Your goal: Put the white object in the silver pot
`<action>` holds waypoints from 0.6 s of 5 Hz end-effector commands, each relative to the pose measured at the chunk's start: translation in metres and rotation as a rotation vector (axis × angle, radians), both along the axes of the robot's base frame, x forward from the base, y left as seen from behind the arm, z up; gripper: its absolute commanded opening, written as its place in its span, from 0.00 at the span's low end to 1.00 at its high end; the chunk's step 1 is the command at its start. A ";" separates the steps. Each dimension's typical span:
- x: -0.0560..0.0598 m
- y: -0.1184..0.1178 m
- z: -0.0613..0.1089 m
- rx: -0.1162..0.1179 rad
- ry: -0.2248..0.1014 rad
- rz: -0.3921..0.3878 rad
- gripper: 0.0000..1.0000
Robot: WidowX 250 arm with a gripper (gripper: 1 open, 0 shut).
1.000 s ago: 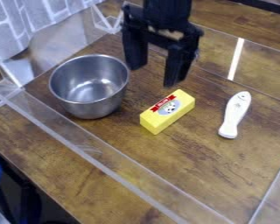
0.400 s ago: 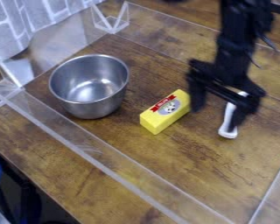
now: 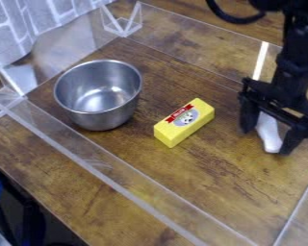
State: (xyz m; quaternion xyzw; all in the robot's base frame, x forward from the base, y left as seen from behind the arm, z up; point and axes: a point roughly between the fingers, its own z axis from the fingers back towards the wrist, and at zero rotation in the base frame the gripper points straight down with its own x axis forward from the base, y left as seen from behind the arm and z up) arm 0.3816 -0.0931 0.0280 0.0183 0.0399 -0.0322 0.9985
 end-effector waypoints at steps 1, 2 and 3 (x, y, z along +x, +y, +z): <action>0.017 -0.007 0.016 -0.013 -0.074 -0.014 1.00; 0.020 -0.001 0.018 -0.005 -0.082 -0.005 1.00; 0.023 0.004 0.021 -0.001 -0.086 0.003 1.00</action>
